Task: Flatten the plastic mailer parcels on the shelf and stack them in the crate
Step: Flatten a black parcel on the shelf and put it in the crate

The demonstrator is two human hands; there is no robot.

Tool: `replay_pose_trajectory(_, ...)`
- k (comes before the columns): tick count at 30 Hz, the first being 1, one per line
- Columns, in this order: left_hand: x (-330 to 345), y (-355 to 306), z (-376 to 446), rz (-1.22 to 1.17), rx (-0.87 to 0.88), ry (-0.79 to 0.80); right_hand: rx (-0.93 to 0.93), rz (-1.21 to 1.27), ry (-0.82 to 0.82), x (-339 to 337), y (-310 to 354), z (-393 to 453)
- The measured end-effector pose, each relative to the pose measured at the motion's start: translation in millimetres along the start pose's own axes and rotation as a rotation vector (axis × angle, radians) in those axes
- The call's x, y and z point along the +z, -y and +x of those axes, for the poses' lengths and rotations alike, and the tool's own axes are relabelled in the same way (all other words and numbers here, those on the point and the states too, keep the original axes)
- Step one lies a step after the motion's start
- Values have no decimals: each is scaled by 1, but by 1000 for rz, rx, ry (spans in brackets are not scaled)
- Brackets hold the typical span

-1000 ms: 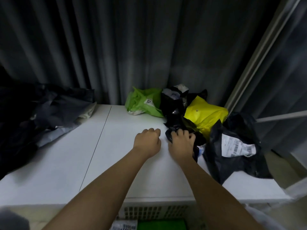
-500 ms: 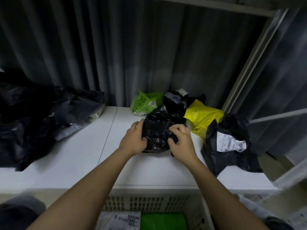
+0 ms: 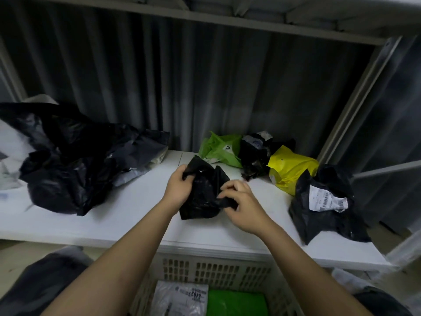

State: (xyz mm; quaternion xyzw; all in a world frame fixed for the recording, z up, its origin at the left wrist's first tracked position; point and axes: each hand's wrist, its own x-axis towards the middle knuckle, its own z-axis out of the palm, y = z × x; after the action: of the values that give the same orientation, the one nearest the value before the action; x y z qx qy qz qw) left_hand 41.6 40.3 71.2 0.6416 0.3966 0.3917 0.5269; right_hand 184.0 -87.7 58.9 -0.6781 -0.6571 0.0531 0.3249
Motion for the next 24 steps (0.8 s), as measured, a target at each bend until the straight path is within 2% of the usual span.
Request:
replay_pose_trajectory(2,-10,2,0,-22,-24,-42,80,134,210,1,3,-4)
replay_pose_trajectory(3,-13,3,1,-20,-39,-52,98,222,218,0,4,-4)
replay_pose_trajectory(6,-23,10,4,-47,-75,-41,151,445,-75,-1,11,7)
replay_pose_trajectory(8,-26,12,4,-59,-72,-32,264,387,-208,0,11,20)
replay_pose_trajectory(10,-25,13,4,-73,-65,-25,353,207,-159,1,9,34)
replay_pose_trajectory(13,-21,14,5,-98,-96,17,434,172,-46,8,6,52)
replay_pose_trajectory(17,-17,18,4,-112,-144,85,478,304,-193,23,0,59)
replay_pose_trajectory(20,-25,24,12,-70,-103,-70,606,451,-322,24,-19,59)
replay_pose_trajectory(22,-37,32,23,-11,-109,-208,684,448,-413,20,-36,55)
replay_pose_trajectory(24,-48,40,30,57,-151,-266,728,482,-507,14,-53,48)
